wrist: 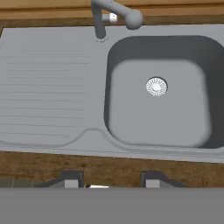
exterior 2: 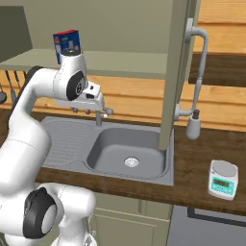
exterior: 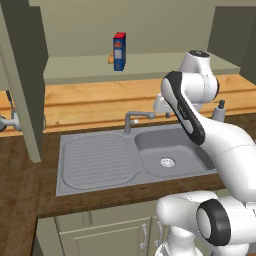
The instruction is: Pick the boxed food and place it on the digital scale for weighing, and close the cabinet.
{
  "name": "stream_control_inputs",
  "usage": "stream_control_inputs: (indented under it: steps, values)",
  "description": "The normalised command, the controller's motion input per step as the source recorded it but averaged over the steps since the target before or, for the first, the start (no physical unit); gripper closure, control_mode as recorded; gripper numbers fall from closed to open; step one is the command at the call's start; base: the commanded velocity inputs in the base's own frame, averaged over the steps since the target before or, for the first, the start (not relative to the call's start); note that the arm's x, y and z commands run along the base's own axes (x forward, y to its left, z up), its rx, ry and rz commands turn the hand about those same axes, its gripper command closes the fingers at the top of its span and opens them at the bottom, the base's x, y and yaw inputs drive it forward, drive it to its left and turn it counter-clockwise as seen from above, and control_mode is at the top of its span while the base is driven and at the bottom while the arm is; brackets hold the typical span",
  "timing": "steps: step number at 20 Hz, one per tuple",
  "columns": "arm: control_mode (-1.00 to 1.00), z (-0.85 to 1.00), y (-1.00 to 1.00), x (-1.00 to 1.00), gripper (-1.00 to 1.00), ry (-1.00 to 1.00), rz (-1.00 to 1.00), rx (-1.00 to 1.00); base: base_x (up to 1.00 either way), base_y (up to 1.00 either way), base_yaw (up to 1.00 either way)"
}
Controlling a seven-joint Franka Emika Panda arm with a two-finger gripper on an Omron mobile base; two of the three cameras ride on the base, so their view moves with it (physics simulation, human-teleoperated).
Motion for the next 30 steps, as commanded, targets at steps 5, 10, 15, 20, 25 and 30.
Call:
stream_control_inputs:
  steps: [5, 10, 15, 20, 25, 30]
  values:
    - [-1.00, 0.00, 0.15, -0.29, -1.00, -0.04, 0.02, 0.01, 0.00, 0.00, 0.00]
    - [-1.00, 0.03, 0.59, -0.36, -1.00, -0.09, 0.01, 0.01, 0.00, 0.00, 0.00]
    - [-1.00, 0.32, 0.54, -0.17, -1.00, -0.18, 0.00, 0.00, 0.00, 0.00, 0.00]
    - [-1.00, 0.42, 0.34, -0.08, -1.00, -0.23, 0.00, -0.01, 0.00, 0.00, 0.00]
    - [-1.00, 0.40, 0.18, -0.10, -1.00, -0.22, 0.00, -0.02, 0.00, 0.00, 0.00]
    - [-1.00, 0.41, 0.09, -0.04, -1.00, -0.24, 0.00, 0.00, 0.00, 0.00, 0.00]
